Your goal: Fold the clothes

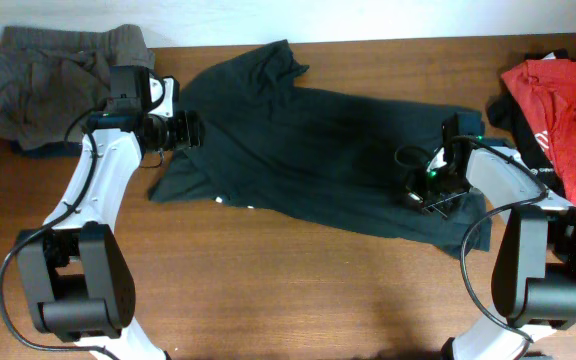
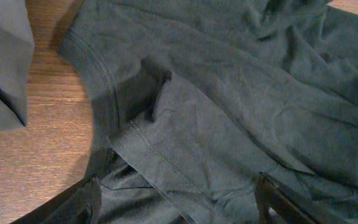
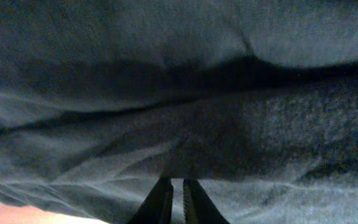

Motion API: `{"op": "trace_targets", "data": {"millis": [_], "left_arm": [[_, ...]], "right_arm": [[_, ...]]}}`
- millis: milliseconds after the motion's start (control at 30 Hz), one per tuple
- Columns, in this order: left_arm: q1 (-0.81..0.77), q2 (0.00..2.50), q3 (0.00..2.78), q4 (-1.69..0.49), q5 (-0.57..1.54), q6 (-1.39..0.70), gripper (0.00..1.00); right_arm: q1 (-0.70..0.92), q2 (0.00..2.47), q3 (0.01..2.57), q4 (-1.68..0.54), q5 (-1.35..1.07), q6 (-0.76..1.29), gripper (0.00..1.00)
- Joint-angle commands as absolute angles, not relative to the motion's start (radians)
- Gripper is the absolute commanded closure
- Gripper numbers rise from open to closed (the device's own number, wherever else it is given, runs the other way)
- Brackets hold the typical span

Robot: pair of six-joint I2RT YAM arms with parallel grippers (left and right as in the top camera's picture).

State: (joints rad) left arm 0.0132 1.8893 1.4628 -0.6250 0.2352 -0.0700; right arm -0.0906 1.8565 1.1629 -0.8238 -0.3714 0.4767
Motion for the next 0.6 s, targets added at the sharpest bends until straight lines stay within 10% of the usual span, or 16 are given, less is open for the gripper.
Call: {"op": "trace_targets", "data": {"millis": [0, 367, 467, 567], "left_arm": [[0.013, 1.869, 1.475, -0.626, 0.247, -0.051, 0.21], [0.012, 1.869, 1.475, -0.603, 0.262, -0.052, 0.24], [-0.006, 1.868, 1.483, -0.595, 0.338, -0.051, 0.28], [-0.051, 1.868, 1.549, -0.607, 0.338, -0.051, 0.27]], "right_arm": [[-0.084, 1.862, 1.159, -0.791, -0.274, 0.483, 0.85], [-0.084, 1.861, 1.160, -0.445, -0.092, 0.368, 0.86], [-0.094, 1.840, 1.218, -0.480, -0.097, 0.348, 0.60], [-0.121, 1.799, 1.353, -0.606, -0.095, 0.345, 0.02]]}}
